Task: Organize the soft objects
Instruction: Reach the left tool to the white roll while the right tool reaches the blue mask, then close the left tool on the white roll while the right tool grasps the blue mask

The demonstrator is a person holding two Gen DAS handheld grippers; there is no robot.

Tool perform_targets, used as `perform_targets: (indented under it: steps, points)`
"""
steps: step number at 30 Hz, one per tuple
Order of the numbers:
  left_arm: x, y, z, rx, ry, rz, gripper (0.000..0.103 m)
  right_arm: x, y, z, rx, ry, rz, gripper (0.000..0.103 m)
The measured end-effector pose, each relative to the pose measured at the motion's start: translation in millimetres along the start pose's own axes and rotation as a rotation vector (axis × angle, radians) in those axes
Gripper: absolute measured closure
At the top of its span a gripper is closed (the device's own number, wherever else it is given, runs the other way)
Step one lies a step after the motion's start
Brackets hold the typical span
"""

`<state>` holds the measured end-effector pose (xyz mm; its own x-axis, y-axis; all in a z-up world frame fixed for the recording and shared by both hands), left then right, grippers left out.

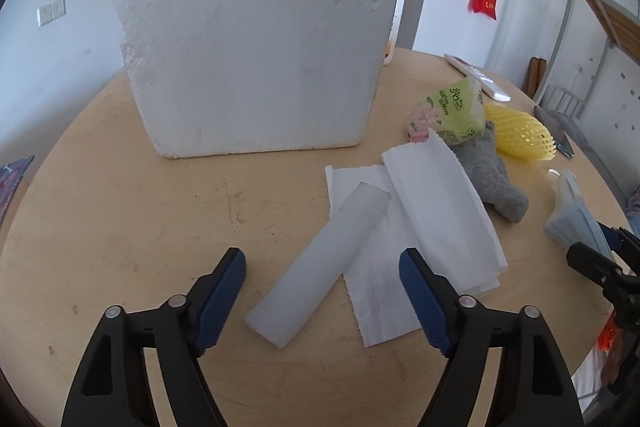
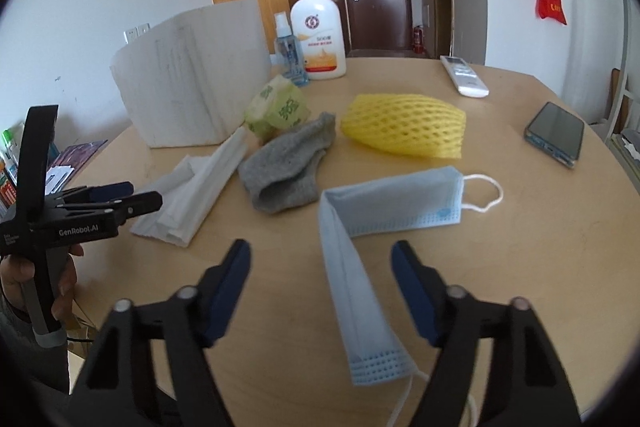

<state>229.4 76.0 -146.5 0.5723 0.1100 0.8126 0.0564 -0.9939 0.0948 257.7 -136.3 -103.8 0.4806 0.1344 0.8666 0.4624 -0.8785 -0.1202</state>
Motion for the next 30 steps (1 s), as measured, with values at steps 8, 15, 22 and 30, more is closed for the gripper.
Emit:
perform_targets:
  steps: [8,15,22,30]
  points:
    - [-0.4,2.9,0.0,0.028,-0.015,0.031,0.044,-4.6,8.2,3.1,-0.029,-0.018,0.011,0.033]
    - [-0.3,0.1,-0.1,0.054,-0.030,0.042,0.067,-3.9,13.4,4.9,-0.024,-0.019,0.020,0.034]
    - [1.1,0.9,-2.3,0.037,-0.040,0.053,0.083,-3.0,15.9,11.6,-0.026,-0.046,0.017,0.056]
    - [0.6,-2.2,-5.5,0.005,-0.018,0.023,0.090,1.6,16.0,14.2,-0.019,-0.038,0.024,0.086]
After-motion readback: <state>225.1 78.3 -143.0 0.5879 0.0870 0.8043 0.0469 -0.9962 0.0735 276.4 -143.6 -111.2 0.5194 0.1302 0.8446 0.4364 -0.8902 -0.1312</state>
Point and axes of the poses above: each gripper's, at about its wrist camera, not at the fingertips, and z roughly the way its jaws point, y to its right, x to its top, the point moved 8 cm from there along z, roughly the way its jaws point, and after that the axes turned 12 degrees about y, right-handed, at the moved point
